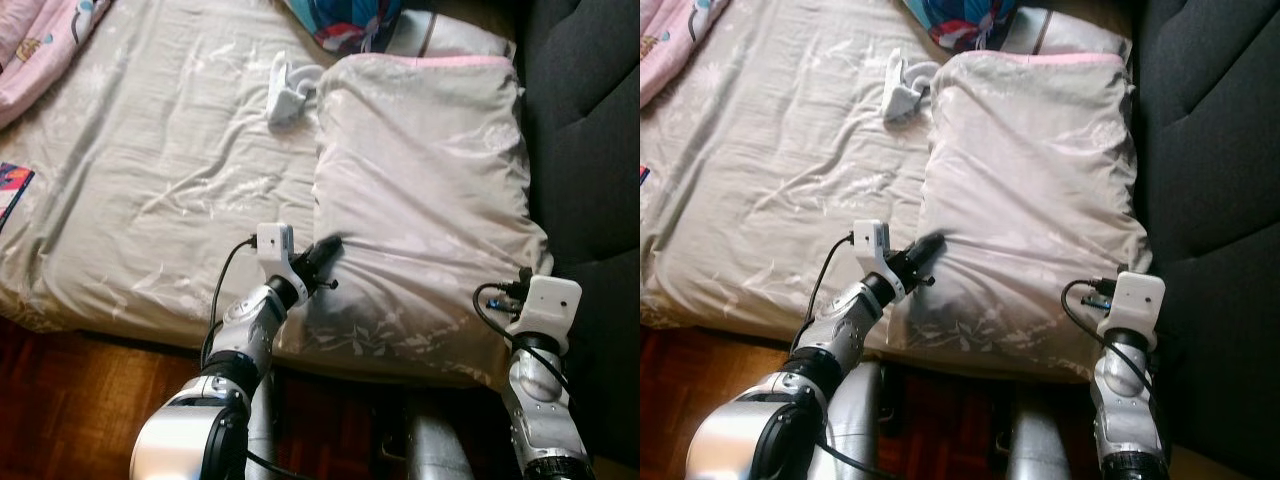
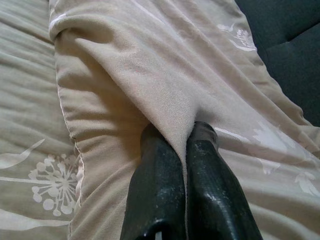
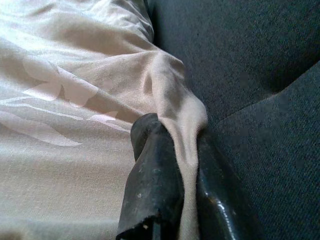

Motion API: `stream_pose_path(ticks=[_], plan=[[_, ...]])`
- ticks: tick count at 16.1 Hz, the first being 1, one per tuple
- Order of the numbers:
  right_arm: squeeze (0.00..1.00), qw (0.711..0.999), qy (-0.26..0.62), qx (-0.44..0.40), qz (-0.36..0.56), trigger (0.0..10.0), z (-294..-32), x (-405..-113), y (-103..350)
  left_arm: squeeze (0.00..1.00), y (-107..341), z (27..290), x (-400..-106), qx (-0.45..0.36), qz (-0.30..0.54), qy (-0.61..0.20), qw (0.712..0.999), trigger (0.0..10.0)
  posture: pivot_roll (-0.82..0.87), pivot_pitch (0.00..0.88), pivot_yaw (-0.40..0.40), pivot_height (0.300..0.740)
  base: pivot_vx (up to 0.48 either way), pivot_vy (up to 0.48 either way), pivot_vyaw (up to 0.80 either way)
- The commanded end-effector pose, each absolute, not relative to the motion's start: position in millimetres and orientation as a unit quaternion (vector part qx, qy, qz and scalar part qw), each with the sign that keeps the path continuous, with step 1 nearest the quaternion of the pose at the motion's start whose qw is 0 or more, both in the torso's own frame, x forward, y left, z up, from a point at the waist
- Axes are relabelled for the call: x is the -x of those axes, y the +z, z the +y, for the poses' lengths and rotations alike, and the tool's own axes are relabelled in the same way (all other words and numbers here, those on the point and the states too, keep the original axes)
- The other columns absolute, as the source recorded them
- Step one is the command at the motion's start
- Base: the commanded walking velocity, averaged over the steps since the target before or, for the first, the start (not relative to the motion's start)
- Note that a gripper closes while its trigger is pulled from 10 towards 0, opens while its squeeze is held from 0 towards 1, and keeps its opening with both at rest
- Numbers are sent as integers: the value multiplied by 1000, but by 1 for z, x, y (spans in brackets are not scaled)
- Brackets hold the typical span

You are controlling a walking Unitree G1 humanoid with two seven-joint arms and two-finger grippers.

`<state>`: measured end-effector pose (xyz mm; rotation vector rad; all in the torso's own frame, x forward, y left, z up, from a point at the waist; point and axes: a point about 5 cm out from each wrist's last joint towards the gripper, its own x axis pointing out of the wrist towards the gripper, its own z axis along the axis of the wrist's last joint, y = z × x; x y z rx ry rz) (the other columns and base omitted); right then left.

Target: Clean up the room

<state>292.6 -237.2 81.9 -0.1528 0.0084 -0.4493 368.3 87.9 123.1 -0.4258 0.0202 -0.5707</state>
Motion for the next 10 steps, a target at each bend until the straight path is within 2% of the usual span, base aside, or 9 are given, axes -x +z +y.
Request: stream_pose_path(ticks=[1,5,6,7,8,9,10], plan=[[0,936,-346,64,26,10000,-293,-264,73,0,116,118,-368,207,9,-221,953,10000,-53,447,1,659,0,0,0],[16,942,-328,59,30,10000,-289,-266,71,0,114,120,-367,205,13,-226,952,10000,-51,448,5,659,0,0,0],[98,944,-323,66,28,10000,-288,-266,71,0,114,120,-367,200,13,-226,953,10000,-50,449,5,659,0,0,0],[98,944,-320,71,26,10000,-287,-267,72,0,113,121,-367,195,13,-226,954,10000,-50,448,7,659,0,0,0],[753,945,-318,76,24,10000,-286,-267,73,271,113,121,-367,189,14,-224,956,10000,-51,447,7,659,0,0,0],[1000,946,-313,86,17,10000,-284,-269,75,1000,112,123,-366,189,15,-222,956,10000,-51,447,7,659,0,0,0],[1000,946,-311,87,13,10000,-283,-270,77,1000,110,125,-365,190,16,-221,957,10000,-55,439,6,659,0,0,0]])
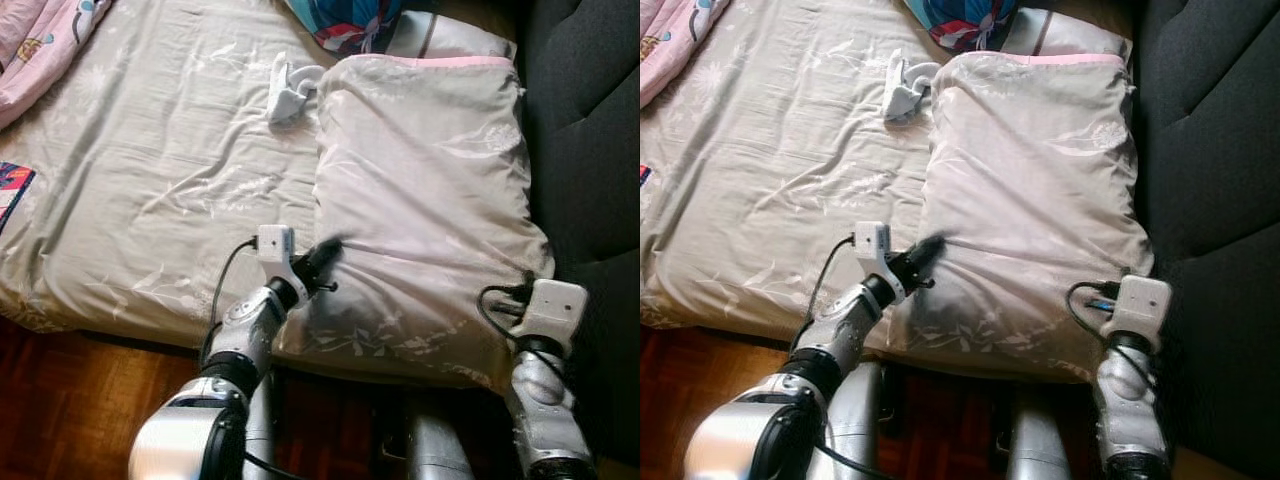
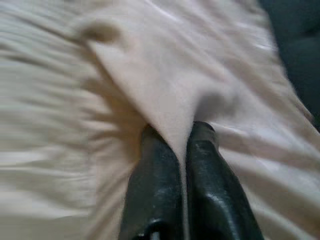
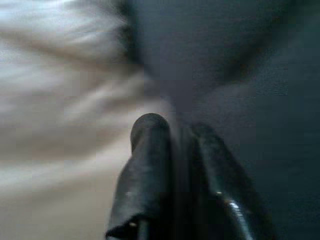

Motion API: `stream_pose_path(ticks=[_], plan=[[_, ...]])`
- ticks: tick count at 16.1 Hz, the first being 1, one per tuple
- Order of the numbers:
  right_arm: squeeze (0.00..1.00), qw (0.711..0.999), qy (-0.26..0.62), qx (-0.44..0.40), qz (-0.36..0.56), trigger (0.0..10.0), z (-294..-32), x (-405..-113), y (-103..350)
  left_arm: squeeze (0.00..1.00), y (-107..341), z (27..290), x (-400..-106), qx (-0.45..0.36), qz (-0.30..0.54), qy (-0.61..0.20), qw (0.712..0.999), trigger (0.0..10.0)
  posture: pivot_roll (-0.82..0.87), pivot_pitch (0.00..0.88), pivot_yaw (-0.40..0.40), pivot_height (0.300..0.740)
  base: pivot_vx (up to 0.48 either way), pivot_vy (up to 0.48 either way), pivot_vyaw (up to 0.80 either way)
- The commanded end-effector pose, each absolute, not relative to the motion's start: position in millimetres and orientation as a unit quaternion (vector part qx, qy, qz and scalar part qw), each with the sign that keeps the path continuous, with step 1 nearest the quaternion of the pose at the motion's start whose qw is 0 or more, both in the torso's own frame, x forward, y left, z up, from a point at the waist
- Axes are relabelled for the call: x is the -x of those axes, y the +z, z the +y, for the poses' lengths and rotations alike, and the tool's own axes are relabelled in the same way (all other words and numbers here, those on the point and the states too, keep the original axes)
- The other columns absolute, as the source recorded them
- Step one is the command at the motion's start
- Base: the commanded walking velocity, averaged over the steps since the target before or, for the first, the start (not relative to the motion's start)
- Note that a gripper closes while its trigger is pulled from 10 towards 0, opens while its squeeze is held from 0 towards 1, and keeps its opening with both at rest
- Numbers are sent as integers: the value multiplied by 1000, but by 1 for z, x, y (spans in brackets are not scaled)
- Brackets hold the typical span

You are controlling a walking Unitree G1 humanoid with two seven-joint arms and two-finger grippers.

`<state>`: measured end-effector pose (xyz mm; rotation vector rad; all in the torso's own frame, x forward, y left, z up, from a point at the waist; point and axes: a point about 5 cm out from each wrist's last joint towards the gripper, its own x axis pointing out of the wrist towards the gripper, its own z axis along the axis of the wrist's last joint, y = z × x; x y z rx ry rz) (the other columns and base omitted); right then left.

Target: Clean up the room

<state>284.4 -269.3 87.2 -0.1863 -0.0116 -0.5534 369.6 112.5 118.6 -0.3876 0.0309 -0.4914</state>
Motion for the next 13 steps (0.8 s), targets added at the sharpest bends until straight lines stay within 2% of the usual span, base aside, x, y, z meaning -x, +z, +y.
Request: stream_pose_path(ticks=[1,13], plan=[[1000,947,-310,87,12,10000,-283,-271,77,1000,110,125,-365,189,16,-221,957,10000,-55,437,7,659,0,0,0],[1000,952,-289,94,-36,10000,-276,-280,93,1000,112,127,-364,197,4,-230,953,10000,-46,405,6,659,0,0,0]])
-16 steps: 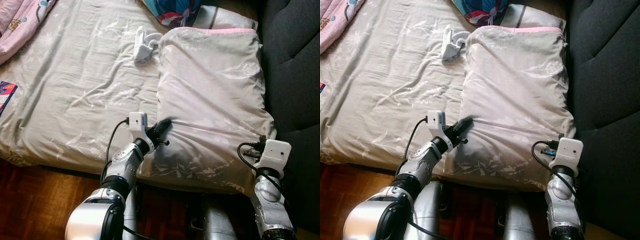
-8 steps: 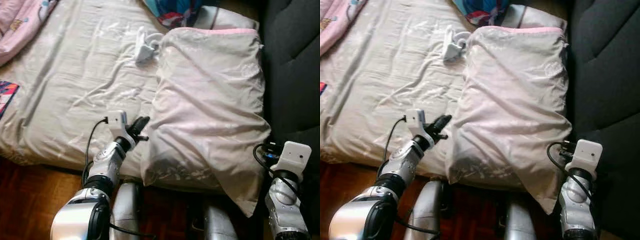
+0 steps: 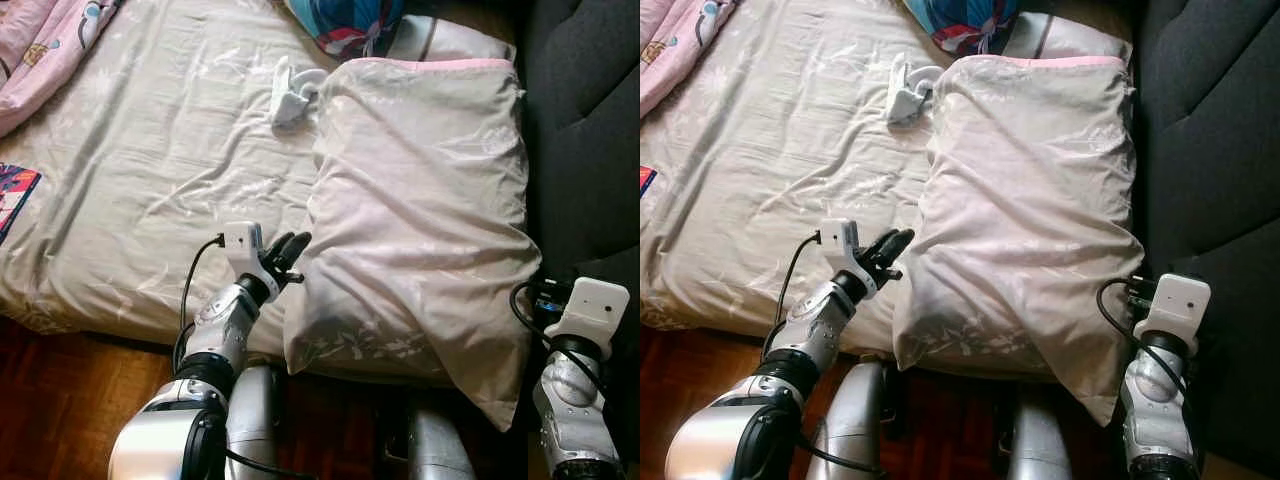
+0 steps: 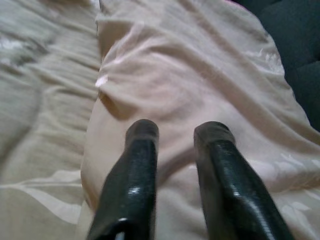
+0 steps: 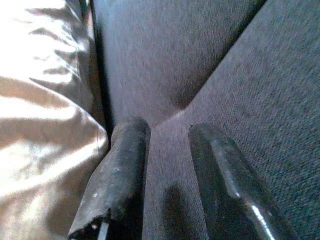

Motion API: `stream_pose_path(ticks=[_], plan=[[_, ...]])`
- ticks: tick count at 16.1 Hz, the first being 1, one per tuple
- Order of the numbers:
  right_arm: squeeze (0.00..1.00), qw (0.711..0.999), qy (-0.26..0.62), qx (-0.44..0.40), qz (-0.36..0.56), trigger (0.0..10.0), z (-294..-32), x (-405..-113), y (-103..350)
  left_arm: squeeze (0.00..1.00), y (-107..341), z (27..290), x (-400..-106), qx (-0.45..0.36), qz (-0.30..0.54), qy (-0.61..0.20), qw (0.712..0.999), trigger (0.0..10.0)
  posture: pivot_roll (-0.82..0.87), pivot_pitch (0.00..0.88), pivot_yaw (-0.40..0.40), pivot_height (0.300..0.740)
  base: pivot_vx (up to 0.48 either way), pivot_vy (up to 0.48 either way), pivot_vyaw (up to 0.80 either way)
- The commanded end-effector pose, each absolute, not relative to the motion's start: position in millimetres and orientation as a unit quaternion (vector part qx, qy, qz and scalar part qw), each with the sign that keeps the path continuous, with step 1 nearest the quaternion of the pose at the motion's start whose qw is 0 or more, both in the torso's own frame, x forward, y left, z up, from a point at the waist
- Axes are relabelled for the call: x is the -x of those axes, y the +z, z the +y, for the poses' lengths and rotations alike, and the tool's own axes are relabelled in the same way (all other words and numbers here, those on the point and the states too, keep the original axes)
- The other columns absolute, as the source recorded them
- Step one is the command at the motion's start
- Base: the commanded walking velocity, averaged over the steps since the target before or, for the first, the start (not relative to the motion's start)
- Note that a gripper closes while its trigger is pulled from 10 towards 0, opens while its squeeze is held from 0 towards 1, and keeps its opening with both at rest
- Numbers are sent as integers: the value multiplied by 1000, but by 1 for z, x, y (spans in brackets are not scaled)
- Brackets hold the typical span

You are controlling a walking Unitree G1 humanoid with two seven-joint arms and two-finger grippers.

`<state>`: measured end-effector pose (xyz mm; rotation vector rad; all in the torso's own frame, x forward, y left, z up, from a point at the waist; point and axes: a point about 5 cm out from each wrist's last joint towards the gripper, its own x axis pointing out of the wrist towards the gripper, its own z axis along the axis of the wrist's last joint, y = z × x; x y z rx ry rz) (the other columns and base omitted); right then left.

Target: Clean up the room

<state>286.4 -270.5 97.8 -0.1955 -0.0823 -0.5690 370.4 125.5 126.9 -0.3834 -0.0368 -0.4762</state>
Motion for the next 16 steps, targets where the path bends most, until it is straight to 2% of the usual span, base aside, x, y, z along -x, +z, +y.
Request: stream_pose_path(ticks=[1,3,8,9,10,12,13,16], plan=[[1000,952,-289,94,-37,10000,-276,-280,94,1000,112,127,-364,197,4,-230,953,10000,-46,405,6,659,0,0,0],[1000,966,-232,82,-82,10000,-260,-288,107,1000,116,131,-364,198,-10,-222,955,10000,-48,391,3,659,0,0,0],[1000,977,-166,65,-114,10000,-242,-292,117,1000,117,139,-362,175,-29,-198,964,10000,-43,375,2,659,0,0,0],[780,979,-157,62,-117,10000,-240,-293,118,1000,117,141,-361,163,-32,-188,968,10000,-41,369,4,659,0,0,0],[0,980,-152,52,-117,10000,-238,-292,117,1000,118,146,-360,132,-39,-167,976,10000,-38,360,6,659,0,0,0],[0,982,-150,37,-111,10000,-236,-290,114,1000,117,153,-358,89,-46,-139,985,10000,-37,348,9,659,0,0,0],[0,983,-148,30,-103,10000,-235,-288,109,0,116,159,-355,56,-51,-127,989,10000,-34,338,11,659,0,0,0],[0,986,-146,14,-82,10000,-235,-283,98,0,115,168,-348,16,-59,-113,992,10000,-23,324,15,659,0,0,0]])
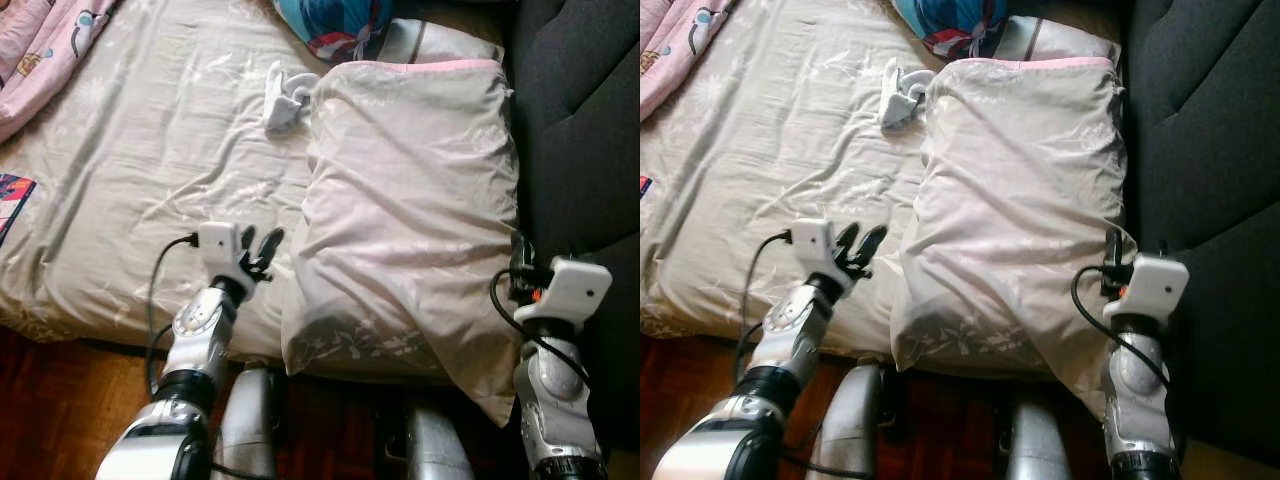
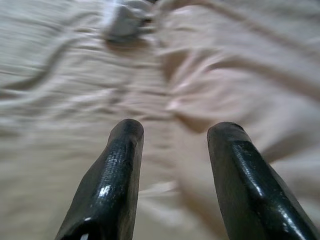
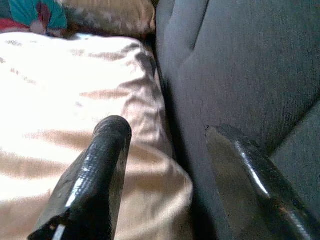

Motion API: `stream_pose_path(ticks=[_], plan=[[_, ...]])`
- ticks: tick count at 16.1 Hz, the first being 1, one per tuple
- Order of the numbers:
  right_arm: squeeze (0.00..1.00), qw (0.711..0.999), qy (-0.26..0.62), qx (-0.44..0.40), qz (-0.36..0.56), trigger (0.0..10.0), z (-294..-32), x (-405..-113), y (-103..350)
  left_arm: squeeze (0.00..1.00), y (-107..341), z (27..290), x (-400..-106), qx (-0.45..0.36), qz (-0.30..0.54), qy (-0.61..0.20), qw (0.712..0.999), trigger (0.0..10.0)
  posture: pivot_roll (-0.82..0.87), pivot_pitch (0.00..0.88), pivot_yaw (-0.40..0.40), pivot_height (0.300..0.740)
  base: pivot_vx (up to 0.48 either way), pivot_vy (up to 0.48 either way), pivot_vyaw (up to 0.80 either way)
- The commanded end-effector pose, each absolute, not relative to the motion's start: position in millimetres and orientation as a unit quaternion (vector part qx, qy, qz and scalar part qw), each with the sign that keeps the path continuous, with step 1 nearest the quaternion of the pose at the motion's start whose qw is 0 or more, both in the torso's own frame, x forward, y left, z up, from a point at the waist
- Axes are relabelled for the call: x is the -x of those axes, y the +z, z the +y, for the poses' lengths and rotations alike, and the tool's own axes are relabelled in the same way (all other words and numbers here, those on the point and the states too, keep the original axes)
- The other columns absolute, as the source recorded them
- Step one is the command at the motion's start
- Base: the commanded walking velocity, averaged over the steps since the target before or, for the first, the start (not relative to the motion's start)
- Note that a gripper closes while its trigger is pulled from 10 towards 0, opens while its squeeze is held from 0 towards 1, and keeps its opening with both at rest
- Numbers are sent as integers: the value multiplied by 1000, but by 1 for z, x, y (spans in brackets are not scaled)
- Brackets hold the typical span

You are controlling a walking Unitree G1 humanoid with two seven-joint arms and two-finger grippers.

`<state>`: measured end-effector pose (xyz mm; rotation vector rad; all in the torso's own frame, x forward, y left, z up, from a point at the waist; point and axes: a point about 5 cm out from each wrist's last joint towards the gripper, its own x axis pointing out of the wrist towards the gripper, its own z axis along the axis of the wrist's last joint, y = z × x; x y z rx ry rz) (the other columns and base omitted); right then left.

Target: Clean up the room

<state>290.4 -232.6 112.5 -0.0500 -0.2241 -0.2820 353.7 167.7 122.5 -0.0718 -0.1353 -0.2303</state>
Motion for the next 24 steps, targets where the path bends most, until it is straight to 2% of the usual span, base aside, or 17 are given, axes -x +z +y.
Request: stream_pose_path(ticks=[1,3,6,9,11,17,24], plan=[[0,988,-141,1,-62,10000,-233,-279,88,0,114,177,-343,8,-67,-93,993,10000,-14,311,14,659,0,0,0],[0,990,-130,-4,-47,10000,-230,-277,80,0,114,187,-340,-2,-74,-68,995,10000,-10,303,12,659,0,0,0],[0,996,-84,-22,-15,10000,-218,-279,69,0,111,212,-334,-4,-75,13,997,10000,-8,283,4,659,0,0,0],[0,997,-68,-32,4,10000,-214,-282,62,0,102,222,-327,11,-64,47,997,10000,0,264,-2,659,0,0,0],[0,997,-64,-40,15,10000,-215,-285,59,0,88,222,-323,36,-41,62,997,10000,-5,251,0,659,0,0,0],[0,996,-80,-40,20,10000,-220,-286,57,0,78,212,-324,43,-13,57,997,10000,-24,239,10,659,0,0,0],[0,994,-82,-49,56,10000,-217,-278,36,0,68,207,-319,43,4,53,998,10000,-16,231,18,702,0,0,0]])
